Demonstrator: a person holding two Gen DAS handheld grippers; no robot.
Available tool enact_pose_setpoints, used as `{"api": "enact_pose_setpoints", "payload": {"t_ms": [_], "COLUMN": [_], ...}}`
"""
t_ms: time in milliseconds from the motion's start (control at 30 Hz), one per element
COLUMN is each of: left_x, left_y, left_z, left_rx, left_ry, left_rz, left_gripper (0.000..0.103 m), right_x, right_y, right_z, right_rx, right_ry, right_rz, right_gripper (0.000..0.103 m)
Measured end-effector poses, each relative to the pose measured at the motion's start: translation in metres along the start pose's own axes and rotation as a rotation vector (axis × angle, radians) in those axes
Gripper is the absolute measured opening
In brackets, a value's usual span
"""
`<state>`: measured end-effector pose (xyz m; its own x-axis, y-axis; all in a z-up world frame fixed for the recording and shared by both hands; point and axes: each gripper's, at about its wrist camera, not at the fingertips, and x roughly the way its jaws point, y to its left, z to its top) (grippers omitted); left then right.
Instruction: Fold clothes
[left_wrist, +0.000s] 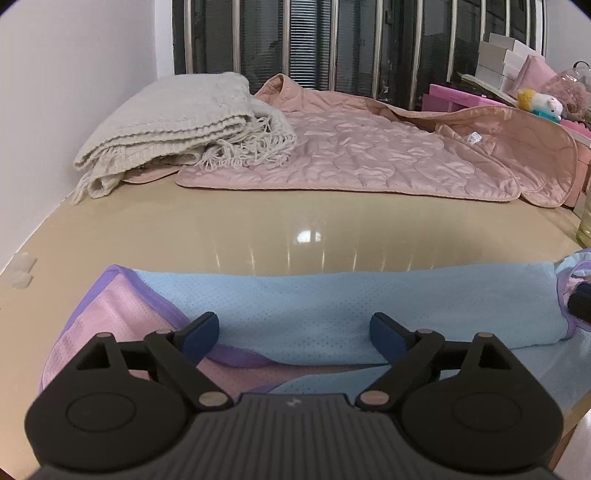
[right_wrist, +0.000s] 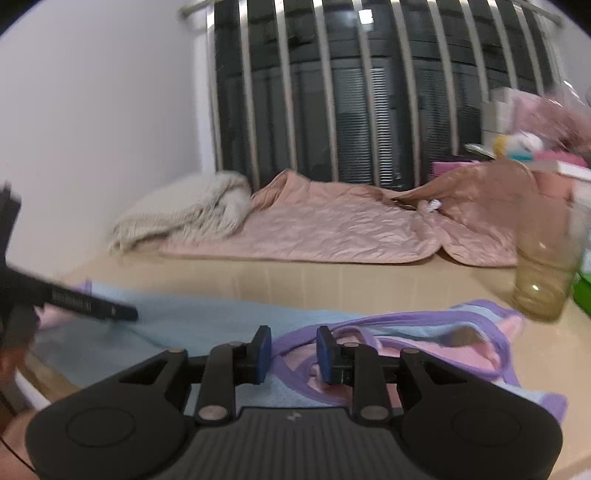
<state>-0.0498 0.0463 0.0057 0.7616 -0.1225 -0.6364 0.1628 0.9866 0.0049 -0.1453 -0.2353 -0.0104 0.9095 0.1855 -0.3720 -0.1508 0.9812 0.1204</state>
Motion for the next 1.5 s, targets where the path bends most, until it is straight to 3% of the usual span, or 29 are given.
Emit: {"api": "enact_pose_setpoints", "payload": {"t_ms": [133, 200, 300, 367, 400, 500, 633, 700, 733, 800, 867, 900, 967, 1033, 1067, 1133, 1267, 1333, 1433, 1467, 1500], "left_x": [-0.003, -0.006, -0.009, -0.011, -0.011, -0.01, -0.01, -0.01, -0.011, -0.011, -0.01, -0.01, -0.01, -0.011, -0.012, -0.012, -0.013, -0.012, -0.013, -0.013, -0.013], "left_y": [0.003, 0.006, 0.01, 0.012, 0.013, 0.013, 0.013, 0.013, 0.013, 0.015, 0.017, 0.017, 0.017, 0.016, 0.016, 0.017, 0.016, 0.015, 0.016, 0.017, 0.017], "left_z": [-0.003, -0.005, -0.008, -0.01, -0.011, -0.009, -0.01, -0.01, -0.01, -0.009, -0.009, -0.009, -0.01, -0.011, -0.012, -0.012, -0.012, -0.013, -0.013, -0.013, -0.014], "left_rx": [0.001, -0.001, 0.001, 0.003, 0.002, 0.001, 0.0, 0.0, 0.0, 0.003, 0.004, 0.004, 0.002, -0.001, -0.003, -0.005, -0.007, -0.003, 0.0, 0.0, 0.001], "left_ry": [0.001, -0.001, -0.007, -0.011, -0.011, -0.004, -0.006, -0.007, -0.007, -0.005, -0.002, -0.002, -0.007, -0.012, -0.014, -0.015, -0.011, -0.013, -0.013, -0.013, -0.013], "left_rz": [-0.001, 0.003, -0.001, -0.003, -0.003, -0.002, -0.001, -0.001, -0.001, -0.004, -0.007, -0.007, -0.005, -0.001, 0.002, 0.003, 0.004, 0.001, -0.002, -0.002, -0.003], "left_gripper": [0.093, 0.094, 0.094, 0.094, 0.095, 0.096, 0.096, 0.096, 0.096, 0.096, 0.097, 0.097, 0.097, 0.097, 0.097, 0.097, 0.098, 0.1, 0.102, 0.102, 0.102], "right_x": [0.001, -0.018, -0.047, -0.048, -0.044, -0.035, -0.032, -0.039, -0.045, -0.052, -0.053, -0.048, -0.028, 0.0, 0.013, 0.021, -0.013, -0.033, -0.039, -0.041, -0.042], "right_y": [-0.005, -0.014, -0.032, -0.052, -0.062, -0.076, -0.081, -0.085, -0.088, -0.093, -0.096, -0.097, -0.101, -0.104, -0.105, -0.099, -0.085, -0.081, -0.079, -0.08, -0.081], "right_z": [-0.003, -0.003, -0.008, -0.016, -0.019, -0.025, -0.021, -0.014, -0.009, 0.001, 0.016, 0.026, 0.042, 0.048, 0.048, 0.041, 0.041, 0.038, 0.031, 0.032, 0.035], "right_rx": [-0.014, 0.033, 0.09, 0.137, 0.174, 0.211, 0.2, 0.184, 0.152, 0.04, -0.116, -0.175, -0.219, -0.229, -0.242, -0.296, -0.323, -0.313, -0.353, -0.37, -0.39], "right_ry": [0.035, -0.042, -0.174, -0.164, -0.126, -0.082, -0.09, -0.118, -0.125, -0.107, -0.074, -0.046, 0.037, 0.149, 0.2, 0.226, 0.093, 0.066, 0.102, 0.118, 0.135], "right_rz": [-0.017, -0.01, -0.152, -0.24, -0.238, -0.222, -0.21, -0.17, -0.131, -0.019, 0.068, 0.083, 0.077, 0.049, 0.041, 0.011, -0.096, -0.086, -0.022, 0.019, 0.065], "right_gripper": [0.025, 0.026, 0.038, 0.04, 0.038, 0.009, 0.008, 0.016, 0.041, 0.07, 0.069, 0.068, 0.058, 0.009, 0.006, 0.005, 0.003, 0.003, 0.004, 0.009, 0.026]}}
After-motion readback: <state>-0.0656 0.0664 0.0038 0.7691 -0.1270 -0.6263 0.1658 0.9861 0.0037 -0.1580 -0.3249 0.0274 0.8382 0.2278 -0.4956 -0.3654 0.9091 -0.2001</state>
